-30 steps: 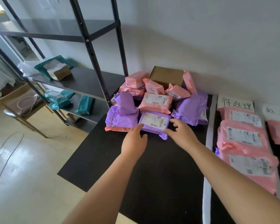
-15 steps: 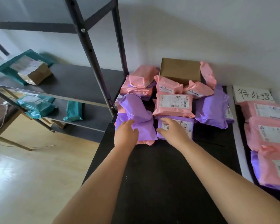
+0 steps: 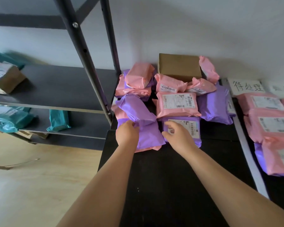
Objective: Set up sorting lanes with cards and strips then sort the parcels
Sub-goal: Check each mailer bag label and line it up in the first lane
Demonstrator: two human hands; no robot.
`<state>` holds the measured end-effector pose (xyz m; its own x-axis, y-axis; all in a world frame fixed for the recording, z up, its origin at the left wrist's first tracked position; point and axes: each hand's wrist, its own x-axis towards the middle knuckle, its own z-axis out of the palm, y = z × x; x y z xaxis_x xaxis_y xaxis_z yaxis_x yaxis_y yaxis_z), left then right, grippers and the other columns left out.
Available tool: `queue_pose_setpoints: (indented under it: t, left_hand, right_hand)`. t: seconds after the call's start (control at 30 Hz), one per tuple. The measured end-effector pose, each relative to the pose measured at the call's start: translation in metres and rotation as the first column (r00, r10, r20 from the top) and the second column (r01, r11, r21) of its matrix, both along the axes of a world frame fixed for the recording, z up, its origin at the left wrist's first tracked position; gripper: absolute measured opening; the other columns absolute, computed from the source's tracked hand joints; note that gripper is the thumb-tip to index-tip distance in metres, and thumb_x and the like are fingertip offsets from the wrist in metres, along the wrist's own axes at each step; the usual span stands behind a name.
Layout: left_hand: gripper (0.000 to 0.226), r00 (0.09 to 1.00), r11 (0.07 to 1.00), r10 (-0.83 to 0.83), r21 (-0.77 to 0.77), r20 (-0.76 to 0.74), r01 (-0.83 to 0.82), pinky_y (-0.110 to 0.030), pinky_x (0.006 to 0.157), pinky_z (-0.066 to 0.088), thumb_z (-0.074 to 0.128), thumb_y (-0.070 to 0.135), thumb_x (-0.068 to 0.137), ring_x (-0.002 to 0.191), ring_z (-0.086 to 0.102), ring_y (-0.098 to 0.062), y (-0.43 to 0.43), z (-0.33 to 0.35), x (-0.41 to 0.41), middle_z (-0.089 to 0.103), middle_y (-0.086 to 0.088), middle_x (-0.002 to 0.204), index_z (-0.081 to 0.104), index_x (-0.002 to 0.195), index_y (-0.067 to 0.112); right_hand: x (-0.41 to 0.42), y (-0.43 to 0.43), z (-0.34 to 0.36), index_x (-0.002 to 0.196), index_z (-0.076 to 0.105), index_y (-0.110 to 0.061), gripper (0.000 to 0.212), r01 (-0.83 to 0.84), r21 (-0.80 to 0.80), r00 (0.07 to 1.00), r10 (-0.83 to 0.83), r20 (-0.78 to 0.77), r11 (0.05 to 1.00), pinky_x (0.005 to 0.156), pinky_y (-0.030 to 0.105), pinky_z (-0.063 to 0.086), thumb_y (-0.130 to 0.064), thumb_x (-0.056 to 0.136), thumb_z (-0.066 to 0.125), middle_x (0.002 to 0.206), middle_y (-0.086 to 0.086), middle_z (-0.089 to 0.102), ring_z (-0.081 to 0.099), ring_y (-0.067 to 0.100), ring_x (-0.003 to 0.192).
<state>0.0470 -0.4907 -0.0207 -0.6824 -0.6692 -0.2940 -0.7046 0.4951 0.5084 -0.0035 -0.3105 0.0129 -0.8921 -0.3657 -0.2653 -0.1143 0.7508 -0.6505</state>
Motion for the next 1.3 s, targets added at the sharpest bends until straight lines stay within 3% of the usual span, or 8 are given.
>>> queue_pose_setpoints:
  t: [0.27,0.37,0.6,0.73,0.93,1.03,1.2,1.3]
  left_hand:
    - [0.02,0.979,1.0,0.016,0.007,-0.202,-0.015,-0.031,0.067,0.039,0.053,0.022,0.097,0.087,0.056,-0.028,0.013,0.045,0.012,0.061,-0.008,0.107,0.068,0.098,0.009]
    - [0.021,0.965,0.999,0.031,0.03,-0.261,-0.024,-0.028,0.068,0.037,0.054,0.022,0.096,0.088,0.058,-0.025,0.025,0.073,0.017,0.063,-0.005,0.104,0.068,0.105,0.009]
    - [0.02,0.843,0.984,0.121,0.173,-0.525,-0.034,-0.023,0.053,0.038,0.065,0.03,0.093,0.057,0.051,-0.006,0.075,0.143,0.033,0.06,0.009,0.065,0.069,0.081,0.014]
    - [0.026,0.759,0.962,0.202,0.271,-0.62,-0.034,-0.01,0.046,0.038,0.064,0.032,0.094,0.046,0.051,0.002,0.118,0.174,0.051,0.06,0.015,0.052,0.065,0.07,0.022]
    - [0.037,0.667,0.877,0.381,0.479,-0.64,-0.041,-0.053,0.085,0.054,0.063,0.035,0.095,0.075,0.06,-0.027,0.168,0.207,0.07,0.069,-0.019,0.085,0.068,0.085,0.0]
    - [0.035,0.68,0.842,0.428,0.535,-0.596,-0.061,-0.052,0.088,0.056,0.061,0.04,0.095,0.085,0.068,-0.025,0.181,0.215,0.074,0.072,-0.014,0.089,0.07,0.084,0.008]
    - [0.032,0.662,0.807,0.364,0.577,-0.655,0.127,-0.034,0.083,0.061,0.054,0.047,0.098,0.093,0.072,-0.019,0.192,0.225,0.085,0.075,0.002,0.093,0.07,0.099,0.02]
    - [0.032,0.709,0.858,0.176,0.46,-0.683,0.229,-0.035,0.083,0.059,0.059,0.047,0.095,0.087,0.071,-0.017,0.193,0.227,0.095,0.075,-0.001,0.097,0.069,0.109,0.019]
  right_hand:
    - [0.011,0.016,0.017,0.135,0.057,-0.023,0.04,0.001,-0.088,1.0,-0.002,-0.017,0.996,0.084,0.027,0.037,-0.022,0.095,0.062,0.128,0.0,0.059,0.055,0.019,0.113]
    - [0.015,0.031,0.033,0.13,0.06,-0.024,0.035,0.009,-0.142,0.998,-0.018,-0.064,0.99,0.069,0.026,0.038,-0.019,0.095,0.06,0.12,-0.001,0.063,0.055,0.015,0.098]
    - [0.028,0.086,0.085,0.137,0.056,-0.024,0.042,0.029,-0.319,0.98,-0.09,-0.179,0.947,0.084,0.024,0.043,-0.021,0.096,0.064,0.134,-0.003,0.059,0.056,0.012,0.116]
    - [0.045,0.116,0.108,0.137,0.055,-0.024,0.044,0.003,-0.395,0.967,-0.104,-0.234,0.919,0.074,0.014,0.04,-0.027,0.094,0.067,0.125,-0.009,0.062,0.057,0.006,0.106]
    - [0.06,0.15,0.138,0.101,0.063,-0.03,0.014,0.012,-0.48,0.958,-0.147,-0.245,0.877,0.06,0.005,0.04,-0.031,0.09,0.071,0.089,-0.023,0.062,0.058,-0.009,0.081]
    - [0.064,0.161,0.149,0.085,0.063,-0.033,0.012,0.016,-0.548,0.961,-0.164,-0.222,0.837,0.059,-0.002,0.039,-0.03,0.087,0.074,0.08,-0.021,0.066,0.059,-0.016,0.076]
    - [0.064,0.178,0.163,0.079,0.07,-0.027,0.011,0.027,-0.648,0.942,-0.237,-0.24,0.761,0.06,0.011,0.046,-0.023,0.088,0.074,0.074,-0.015,0.071,0.064,0.0,0.07]
    - [0.062,0.187,0.172,0.073,0.069,-0.026,0.016,0.067,-0.716,0.932,-0.299,-0.203,0.695,0.062,0.018,0.049,-0.024,0.089,0.073,0.071,-0.012,0.071,0.063,0.001,0.065]
